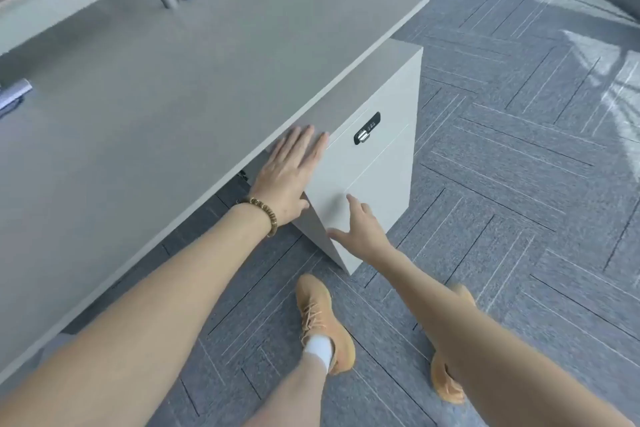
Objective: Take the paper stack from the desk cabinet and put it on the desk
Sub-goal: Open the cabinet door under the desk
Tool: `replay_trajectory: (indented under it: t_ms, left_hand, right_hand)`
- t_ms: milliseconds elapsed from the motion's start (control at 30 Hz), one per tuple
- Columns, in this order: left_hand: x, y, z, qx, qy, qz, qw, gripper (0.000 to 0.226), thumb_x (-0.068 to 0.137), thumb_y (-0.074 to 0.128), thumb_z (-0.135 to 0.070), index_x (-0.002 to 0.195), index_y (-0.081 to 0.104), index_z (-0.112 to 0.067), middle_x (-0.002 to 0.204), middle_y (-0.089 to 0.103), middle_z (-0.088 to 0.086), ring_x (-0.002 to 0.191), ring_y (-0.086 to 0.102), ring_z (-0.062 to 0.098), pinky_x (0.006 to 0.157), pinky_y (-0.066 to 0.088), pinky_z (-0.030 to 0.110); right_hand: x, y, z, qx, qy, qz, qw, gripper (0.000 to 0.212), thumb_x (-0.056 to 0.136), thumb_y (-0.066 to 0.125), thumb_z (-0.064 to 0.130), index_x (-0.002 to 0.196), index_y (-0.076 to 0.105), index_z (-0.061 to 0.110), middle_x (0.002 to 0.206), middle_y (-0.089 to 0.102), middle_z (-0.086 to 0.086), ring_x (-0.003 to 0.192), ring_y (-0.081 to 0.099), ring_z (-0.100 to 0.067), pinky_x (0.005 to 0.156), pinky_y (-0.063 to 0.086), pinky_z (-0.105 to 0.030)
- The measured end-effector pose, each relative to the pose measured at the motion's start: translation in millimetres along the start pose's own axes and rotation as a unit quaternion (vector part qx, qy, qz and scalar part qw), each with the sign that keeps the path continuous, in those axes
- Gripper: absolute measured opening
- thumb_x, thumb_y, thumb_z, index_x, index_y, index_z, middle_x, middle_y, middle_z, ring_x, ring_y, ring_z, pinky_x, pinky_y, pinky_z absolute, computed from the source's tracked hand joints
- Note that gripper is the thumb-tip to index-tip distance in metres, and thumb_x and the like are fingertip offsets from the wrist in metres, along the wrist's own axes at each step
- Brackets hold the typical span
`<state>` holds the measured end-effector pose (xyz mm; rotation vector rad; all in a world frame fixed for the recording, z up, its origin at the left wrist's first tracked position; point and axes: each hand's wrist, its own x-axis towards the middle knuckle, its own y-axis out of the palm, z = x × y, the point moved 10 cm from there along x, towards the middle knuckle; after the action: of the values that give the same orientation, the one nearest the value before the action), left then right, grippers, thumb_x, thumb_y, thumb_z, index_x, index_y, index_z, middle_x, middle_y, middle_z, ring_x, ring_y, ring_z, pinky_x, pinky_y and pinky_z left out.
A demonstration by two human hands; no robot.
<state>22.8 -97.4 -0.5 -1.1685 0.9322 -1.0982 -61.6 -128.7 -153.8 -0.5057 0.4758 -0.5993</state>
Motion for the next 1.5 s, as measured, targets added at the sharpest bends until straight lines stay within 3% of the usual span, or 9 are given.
replay_trajectory:
  t_ms: [133, 300, 600, 900, 1067, 1200, 1300, 1400, 1500]
  left_hand:
    - [3.3, 6.4, 5.7, -0.009, -0.001, -0.048, 0.999, 0.115, 0.075, 0.082, -0.013, 0.159, 0.003, -0.021, 0.168, 0.005, 0.007, 0.155, 0.004, 0.027, 0.126, 0.008, 0.039]
    - [5.4, 8.7, 7.4, -0.008, 0.002, -0.081, 0.997, 0.119, 0.071, 0.086, -0.013, 0.159, 0.006, -0.022, 0.167, 0.011, 0.007, 0.155, 0.009, 0.026, 0.126, 0.009, 0.037]
    - [5.9, 11.7, 10.4, -0.004, 0.003, -0.098, 0.995, 0.123, 0.066, 0.089, -0.017, 0.159, 0.009, -0.022, 0.167, 0.015, 0.007, 0.154, 0.012, 0.025, 0.126, 0.014, 0.038]
    - [5.8, 11.8, 9.4, 0.004, -0.015, -0.080, 0.997, 0.122, 0.068, 0.088, -0.017, 0.159, 0.008, -0.022, 0.167, 0.014, 0.007, 0.154, 0.012, 0.025, 0.126, 0.011, 0.037]
    - [3.6, 8.2, 5.4, 0.004, -0.053, -0.058, 0.997, 0.119, 0.073, 0.084, -0.013, 0.159, 0.003, -0.024, 0.168, 0.009, 0.005, 0.155, 0.008, 0.025, 0.126, 0.007, 0.038]
    - [2.4, 5.1, -1.9, -0.043, -0.115, -0.040, 0.992, 0.112, 0.076, 0.080, -0.014, 0.158, 0.005, -0.024, 0.168, 0.005, 0.003, 0.155, 0.004, 0.024, 0.126, 0.005, 0.040]
    - [-1.5, 4.0, -8.8, -0.046, -0.150, -0.032, 0.987, 0.114, 0.075, 0.079, -0.018, 0.159, 0.002, -0.021, 0.168, 0.002, 0.003, 0.155, 0.001, 0.025, 0.125, 0.001, 0.040]
    - [-4.5, 3.3, -16.7, -0.035, -0.167, -0.037, 0.985, 0.115, 0.074, 0.079, -0.023, 0.158, 0.002, -0.017, 0.168, 0.004, 0.006, 0.155, 0.002, 0.028, 0.126, 0.004, 0.043]
    - [-5.9, 1.3, -21.3, -0.021, -0.181, -0.050, 0.982, 0.115, 0.072, 0.080, -0.031, 0.158, 0.005, -0.014, 0.167, 0.007, 0.009, 0.154, 0.005, 0.031, 0.126, 0.007, 0.046]
  right_hand:
    - [11.4, 20.7, -3.9, 0.057, 0.002, -0.044, 0.997, 0.102, 0.086, 0.073, 0.039, 0.160, 0.008, 0.013, 0.155, 0.031, -0.015, 0.141, 0.040, -0.033, 0.107, 0.040, -0.040]
    - [25.6, 44.8, -17.4, 0.122, 0.025, -0.084, 0.989, 0.120, 0.080, 0.080, 0.036, 0.161, -0.007, 0.016, 0.159, 0.020, -0.014, 0.142, 0.039, -0.033, 0.108, 0.038, -0.039]
    - [49.4, 45.0, -40.4, 0.132, 0.070, -0.145, 0.978, 0.132, 0.065, 0.085, 0.041, 0.158, -0.008, 0.027, 0.162, 0.012, -0.010, 0.141, 0.043, -0.032, 0.110, 0.042, -0.041]
    - [29.7, 26.6, -55.7, 0.045, 0.053, -0.149, 0.986, 0.127, 0.059, 0.074, 0.051, 0.156, -0.005, 0.031, 0.161, 0.016, -0.002, 0.142, 0.040, -0.030, 0.110, 0.043, -0.047]
    - [-13.3, -3.5, -59.9, 0.002, -0.025, -0.145, 0.989, 0.111, 0.075, 0.072, 0.028, 0.158, -0.002, 0.030, 0.166, 0.006, 0.000, 0.150, 0.029, -0.028, 0.112, 0.042, -0.048]
    - [-47.9, -35.7, -79.4, -0.026, -0.035, -0.132, 0.990, 0.101, 0.081, 0.065, 0.015, 0.160, 0.004, 0.029, 0.168, 0.008, 0.006, 0.153, 0.024, -0.021, 0.116, 0.039, -0.043]
    - [-65.5, -65.8, -99.5, -0.060, -0.024, -0.114, 0.991, 0.103, 0.075, 0.063, 0.016, 0.158, 0.006, 0.038, 0.166, 0.018, 0.011, 0.141, 0.045, -0.021, 0.108, 0.047, -0.044]
    - [-77.5, -99.9, -123.2, -0.115, -0.005, -0.087, 0.990, 0.106, 0.073, 0.064, 0.016, 0.156, 0.005, 0.046, 0.157, 0.033, 0.007, 0.113, 0.066, -0.025, 0.088, 0.058, -0.045]
    - [-85.8, -138.9, -148.9, -0.190, 0.023, -0.091, 0.977, 0.099, 0.074, 0.062, 0.007, 0.148, 0.012, 0.052, 0.126, 0.045, -0.007, 0.087, 0.064, -0.031, 0.072, 0.061, -0.046]
